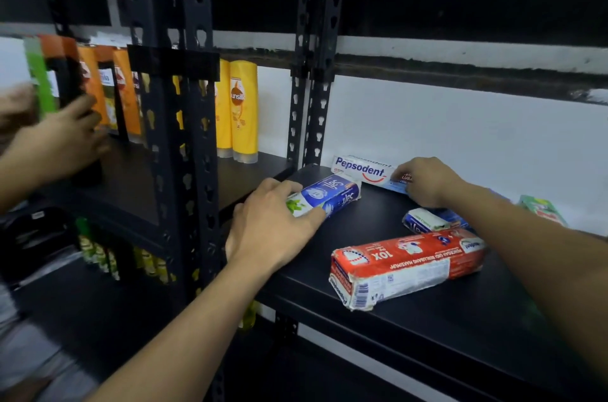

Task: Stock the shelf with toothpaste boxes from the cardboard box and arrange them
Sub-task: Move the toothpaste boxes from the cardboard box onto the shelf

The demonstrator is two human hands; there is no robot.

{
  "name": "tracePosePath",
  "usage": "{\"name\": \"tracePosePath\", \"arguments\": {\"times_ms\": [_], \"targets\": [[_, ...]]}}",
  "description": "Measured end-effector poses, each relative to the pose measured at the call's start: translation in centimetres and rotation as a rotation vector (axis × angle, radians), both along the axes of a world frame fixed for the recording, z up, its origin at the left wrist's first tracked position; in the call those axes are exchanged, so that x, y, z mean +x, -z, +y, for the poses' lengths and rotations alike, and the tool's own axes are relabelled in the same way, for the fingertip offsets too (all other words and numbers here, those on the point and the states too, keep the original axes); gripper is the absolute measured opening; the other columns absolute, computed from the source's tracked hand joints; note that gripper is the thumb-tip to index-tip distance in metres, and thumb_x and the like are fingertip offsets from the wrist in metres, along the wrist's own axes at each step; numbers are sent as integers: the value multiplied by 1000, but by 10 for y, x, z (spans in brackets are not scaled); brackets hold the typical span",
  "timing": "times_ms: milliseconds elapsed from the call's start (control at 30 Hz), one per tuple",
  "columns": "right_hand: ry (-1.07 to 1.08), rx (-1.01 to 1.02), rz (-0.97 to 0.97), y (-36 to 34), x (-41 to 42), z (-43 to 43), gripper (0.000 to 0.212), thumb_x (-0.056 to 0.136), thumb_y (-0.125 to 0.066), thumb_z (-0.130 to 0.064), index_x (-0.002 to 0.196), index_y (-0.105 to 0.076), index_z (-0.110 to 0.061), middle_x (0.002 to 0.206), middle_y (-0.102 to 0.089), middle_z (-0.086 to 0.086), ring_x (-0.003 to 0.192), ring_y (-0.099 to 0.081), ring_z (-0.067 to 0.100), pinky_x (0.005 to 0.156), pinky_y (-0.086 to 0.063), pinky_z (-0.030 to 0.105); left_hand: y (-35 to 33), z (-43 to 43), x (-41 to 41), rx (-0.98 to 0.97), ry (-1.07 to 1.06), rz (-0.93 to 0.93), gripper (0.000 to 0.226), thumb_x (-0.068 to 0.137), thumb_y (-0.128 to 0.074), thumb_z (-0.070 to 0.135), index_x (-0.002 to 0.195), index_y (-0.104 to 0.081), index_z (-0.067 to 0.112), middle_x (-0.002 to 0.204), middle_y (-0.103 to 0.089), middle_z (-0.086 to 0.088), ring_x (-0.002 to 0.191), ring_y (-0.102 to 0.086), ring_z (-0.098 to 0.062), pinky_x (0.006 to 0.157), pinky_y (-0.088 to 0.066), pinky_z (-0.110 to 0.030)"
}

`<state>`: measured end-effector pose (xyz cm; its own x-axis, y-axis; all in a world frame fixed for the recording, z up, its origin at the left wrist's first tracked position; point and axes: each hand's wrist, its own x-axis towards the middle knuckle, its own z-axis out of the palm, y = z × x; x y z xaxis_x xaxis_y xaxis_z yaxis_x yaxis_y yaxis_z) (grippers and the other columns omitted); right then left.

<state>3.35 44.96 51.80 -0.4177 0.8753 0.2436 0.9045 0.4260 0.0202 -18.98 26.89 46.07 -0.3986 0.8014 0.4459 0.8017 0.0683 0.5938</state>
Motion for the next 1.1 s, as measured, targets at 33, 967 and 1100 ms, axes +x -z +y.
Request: {"name": "tracePosePath", "arguments": {"times_ms": [33, 967, 1100], "targets": [[-1, -6, -3, 0, 0, -1, 44, 88, -52, -5, 126, -64, -22, 137, -57, 7, 122, -52, 29, 98, -44, 33, 1, 0, 0, 5, 7, 2, 68, 65, -45, 72, 120, -61, 37, 122, -56, 12, 105, -58, -16, 94, -47, -42], [-201, 173, 148, -9, 89, -263, 46, 90, -54, -36, 136, -55, -30, 146, -49, 2, 132, -45, 27, 112, -35, 40, -30, -109, 81, 345, 168, 410, 48, 86, -54, 53, 125, -61, 27, 131, -57, 11, 123, -45, -12, 103, -34, -38], [-146, 241, 162, 17, 109, -311, 52, 87, -60, -36, 138, -52, -26, 143, -50, 3, 130, -44, 29, 110, -36, 44, -15, -150, 118, 353, 256, 553, 51, 82, -58, 51, 126, -61, 27, 132, -57, 10, 125, -47, -15, 104, -31, -37]]}}
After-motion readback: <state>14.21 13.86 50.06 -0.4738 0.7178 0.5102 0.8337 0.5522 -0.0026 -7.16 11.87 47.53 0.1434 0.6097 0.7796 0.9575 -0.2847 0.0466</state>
